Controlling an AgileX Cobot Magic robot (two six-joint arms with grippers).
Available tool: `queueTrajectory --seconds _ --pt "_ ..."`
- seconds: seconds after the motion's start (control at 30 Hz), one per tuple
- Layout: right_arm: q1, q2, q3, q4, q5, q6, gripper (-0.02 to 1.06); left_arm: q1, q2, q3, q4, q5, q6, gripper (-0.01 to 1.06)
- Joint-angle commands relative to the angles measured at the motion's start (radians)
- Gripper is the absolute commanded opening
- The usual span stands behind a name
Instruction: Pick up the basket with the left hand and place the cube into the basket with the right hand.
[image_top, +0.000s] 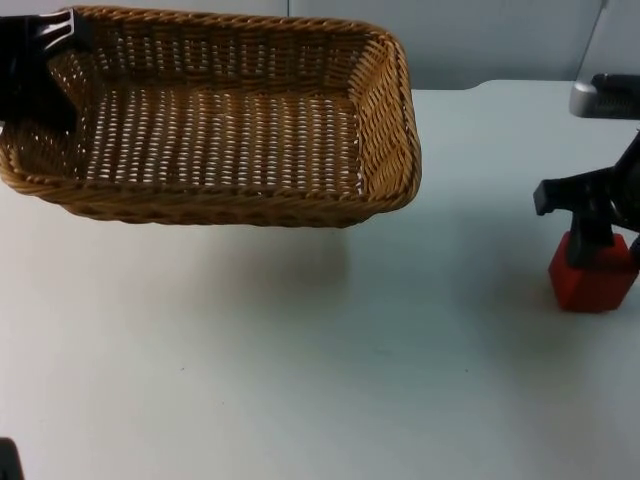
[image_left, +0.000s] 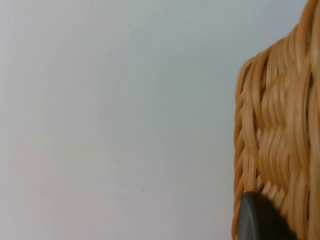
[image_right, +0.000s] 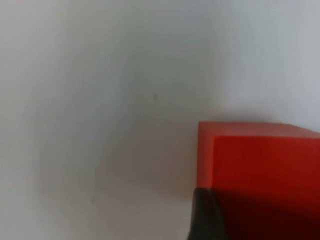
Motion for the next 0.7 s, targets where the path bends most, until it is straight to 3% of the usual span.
queueTrajectory --seconds 0.0,0.3,0.37,0.6,0.67 --pt "-0.006 -0.002 -0.047 -0.013 0.036 -0.015 0.21 0.0 -0.015 0.0 -0.029 -0.01 -0.007 0.0" --pt "-0.006 -0.004 -0.318 -0.001 0.264 -0.101 0.21 0.0 -0.015 0.0 -0.029 -0.01 -0.007 0.0" --pt "-0.006 -0.004 -0.43 0.038 0.321 -0.146 0.21 0.0 -0.015 0.0 -0.029 -0.01 -0.007 0.0" --pt "-0.006 -0.004 -0.636 0.15 0.383 -0.233 0.21 0.0 -0.015 0.0 -0.029 -0.01 -0.007 0.0" --pt "-0.006 -0.004 -0.713 0.241 0.392 -0.275 0.21 0.0 -0.015 0.0 -0.029 -0.01 -0.007 0.0"
